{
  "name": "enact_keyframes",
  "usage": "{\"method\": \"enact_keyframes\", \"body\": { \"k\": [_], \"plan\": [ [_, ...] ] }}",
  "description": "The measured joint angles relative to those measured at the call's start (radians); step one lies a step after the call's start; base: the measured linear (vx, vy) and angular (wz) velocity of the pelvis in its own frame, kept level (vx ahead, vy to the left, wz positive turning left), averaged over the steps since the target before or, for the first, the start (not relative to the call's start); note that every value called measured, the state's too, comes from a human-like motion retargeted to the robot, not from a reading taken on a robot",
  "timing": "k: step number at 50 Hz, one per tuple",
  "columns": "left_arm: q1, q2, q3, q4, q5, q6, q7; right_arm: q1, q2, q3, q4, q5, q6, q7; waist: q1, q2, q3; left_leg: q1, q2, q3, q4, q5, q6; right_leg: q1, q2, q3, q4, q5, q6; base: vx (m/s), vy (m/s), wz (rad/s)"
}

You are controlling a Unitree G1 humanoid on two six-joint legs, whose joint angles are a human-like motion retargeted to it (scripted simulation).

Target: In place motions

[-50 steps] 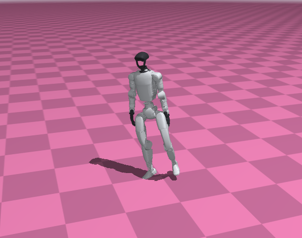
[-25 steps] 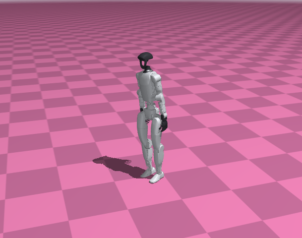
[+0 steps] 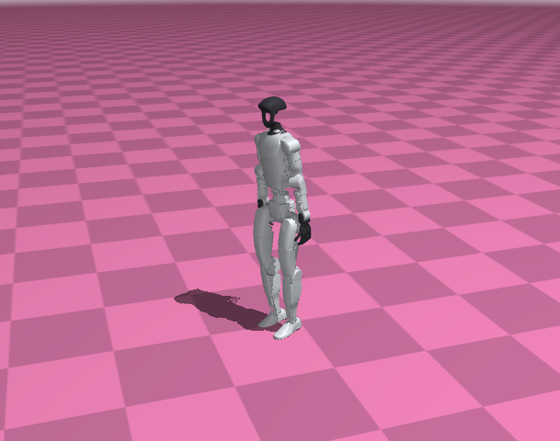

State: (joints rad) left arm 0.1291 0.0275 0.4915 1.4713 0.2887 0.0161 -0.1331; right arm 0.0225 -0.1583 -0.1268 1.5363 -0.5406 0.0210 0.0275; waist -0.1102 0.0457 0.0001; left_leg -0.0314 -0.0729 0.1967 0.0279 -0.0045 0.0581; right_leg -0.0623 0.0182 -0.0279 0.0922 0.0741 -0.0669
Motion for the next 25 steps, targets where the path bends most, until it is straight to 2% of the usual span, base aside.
{"method": "enact_keyframes", "body": {
  "k": [3,6,10,12,15,19,23,25],
  "plan": [
    [-0.004,0.001,0.008,-0.009,-0.002,-0.009,-0.003,-0.004,0.001,0.006,0.009,0.006,0.001,-0.003,-0.007,0.008,0.004,-0.018,0.016,-0.037,0.004,0.019,-0.018,-0.019,0.018,0.011,0.046,0.001,-0.036,-0.07,-0.04,0.51],
    [0.0,0.004,0.013,-0.015,-0.001,-0.013,-0.003,-0.004,0.003,0.012,0.023,0.009,0.007,-0.007,-0.027,0.017,0.009,-0.032,0.027,-0.092,0.003,0.045,-0.033,-0.036,0.047,0.095,0.075,0.026,-0.058,-0.07,-0.07,0.89],
    [-0.004,0.013,0.012,-0.017,-0.001,-0.008,0.004,-0.003,0.002,0.012,0.033,0.015,0.009,-0.007,-0.064,0.015,0.03,-0.043,0.017,-0.193,0.0,0.083,-0.05,-0.026,0.079,0.277,0.076,0.038,-0.015,-0.09,-0.11,1.26],
    [-0.006,0.017,0.014,-0.021,0.001,-0.007,0.001,-0.003,0.0,0.015,0.038,0.015,0.01,-0.008,-0.067,0.009,0.039,-0.047,0.01,-0.232,-0.002,0.098,-0.059,-0.009,0.073,0.286,0.061,0.03,0.003,-0.11,-0.17,1.11],
    [-0.005,0.025,0.019,-0.034,0.007,-0.008,-0.001,-0.007,-0.005,0.024,0.059,0.012,0.016,-0.006,-0.033,-0.013,0.049,-0.058,-0.007,-0.283,0.0,0.122,-0.076,0.023,0.022,0.142,0.01,0.025,0.014,-0.1,-0.12,0.96],
    [-0.002,0.02,-0.01,-0.042,-0.015,-0.014,0.024,-0.007,-0.014,0.016,0.066,-0.003,0.026,0.002,0.04,-0.023,0.061,-0.091,-0.013,-0.311,0.016,0.149,-0.099,0.047,0.006,0.07,-0.036,0.05,0.041,-0.15,-0.13,1.07],
    [-0.004,0.011,-0.024,-0.041,-0.066,-0.038,0.047,-0.015,-0.027,0.025,0.033,-0.033,0.014,0.003,0.05,-0.029,0.08,-0.136,-0.018,-0.342,0.031,0.17,-0.141,0.067,-0.012,-0.058,-0.076,0.064,0.06,-0.24,-0.12,1.73],
    [0.0,0.005,-0.026,-0.041,-0.07,-0.046,0.057,-0.022,-0.036,0.028,0.023,-0.045,0.012,0.007,0.048,-0.03,0.085,-0.155,-0.023,-0.356,0.038,0.171,-0.14,0.072,-0.023,-0.12,-0.088,0.068,0.067,-0.21,-0.04,1.75]
  ]
}}
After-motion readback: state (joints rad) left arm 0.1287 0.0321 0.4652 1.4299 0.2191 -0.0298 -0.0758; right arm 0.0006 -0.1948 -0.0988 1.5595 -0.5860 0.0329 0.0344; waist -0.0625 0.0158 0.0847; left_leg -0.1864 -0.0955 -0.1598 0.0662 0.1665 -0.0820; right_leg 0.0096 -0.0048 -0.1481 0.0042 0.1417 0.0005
